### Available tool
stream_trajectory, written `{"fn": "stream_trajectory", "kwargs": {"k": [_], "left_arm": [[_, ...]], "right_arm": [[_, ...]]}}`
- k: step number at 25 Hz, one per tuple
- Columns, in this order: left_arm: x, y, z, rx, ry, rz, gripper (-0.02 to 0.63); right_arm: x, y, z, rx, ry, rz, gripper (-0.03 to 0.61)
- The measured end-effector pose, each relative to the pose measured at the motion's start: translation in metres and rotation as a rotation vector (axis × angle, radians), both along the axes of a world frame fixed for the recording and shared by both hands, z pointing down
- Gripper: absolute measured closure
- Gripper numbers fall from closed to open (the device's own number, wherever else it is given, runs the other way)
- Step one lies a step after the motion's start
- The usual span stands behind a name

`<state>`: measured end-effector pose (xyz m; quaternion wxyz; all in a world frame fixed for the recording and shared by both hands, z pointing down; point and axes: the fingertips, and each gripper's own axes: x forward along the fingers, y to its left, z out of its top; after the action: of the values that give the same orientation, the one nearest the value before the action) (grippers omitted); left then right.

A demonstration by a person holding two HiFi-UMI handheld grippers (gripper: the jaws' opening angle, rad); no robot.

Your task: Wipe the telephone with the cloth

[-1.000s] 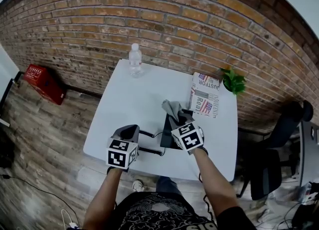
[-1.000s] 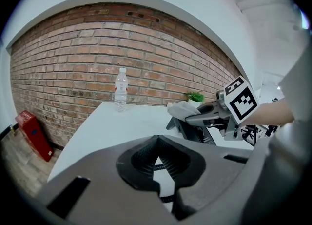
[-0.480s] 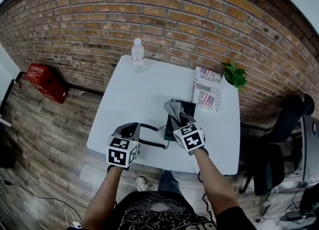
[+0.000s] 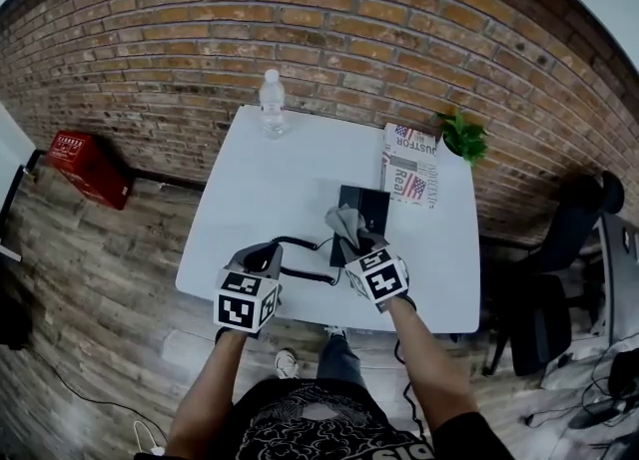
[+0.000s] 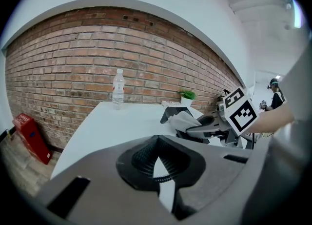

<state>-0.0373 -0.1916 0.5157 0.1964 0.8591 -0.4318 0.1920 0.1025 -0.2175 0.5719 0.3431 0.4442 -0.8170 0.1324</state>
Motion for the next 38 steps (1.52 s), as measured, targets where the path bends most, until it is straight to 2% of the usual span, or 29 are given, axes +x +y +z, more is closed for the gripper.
{"fn": "stream_trajectory", "kwargs": {"k": [9, 29, 32, 38], "left_arm": [[-0.001, 0.020, 0.007, -0.001, -0.007, 0.043, 0.609], [-0.011, 0.051, 0.013, -0.006, 0.005, 0.057, 0.607], [-0.010, 0.053, 0.012, -0.005, 0.013, 0.056, 0.609], [-0.009, 0.047, 0.009, 0.002, 0.030, 0.047, 0.609]], "right_arm": [[-0.005, 0.027, 0.015, -0.020, -0.012, 0.036, 0.567], [-0.013, 0.074, 0.033, -0.064, -0.011, 0.044, 0.568], [-0.012, 0.073, 0.026, -0.043, -0.011, 0.043, 0.567], [0.001, 0.059, -0.007, 0.050, -0.085, 0.089, 0.568]]}}
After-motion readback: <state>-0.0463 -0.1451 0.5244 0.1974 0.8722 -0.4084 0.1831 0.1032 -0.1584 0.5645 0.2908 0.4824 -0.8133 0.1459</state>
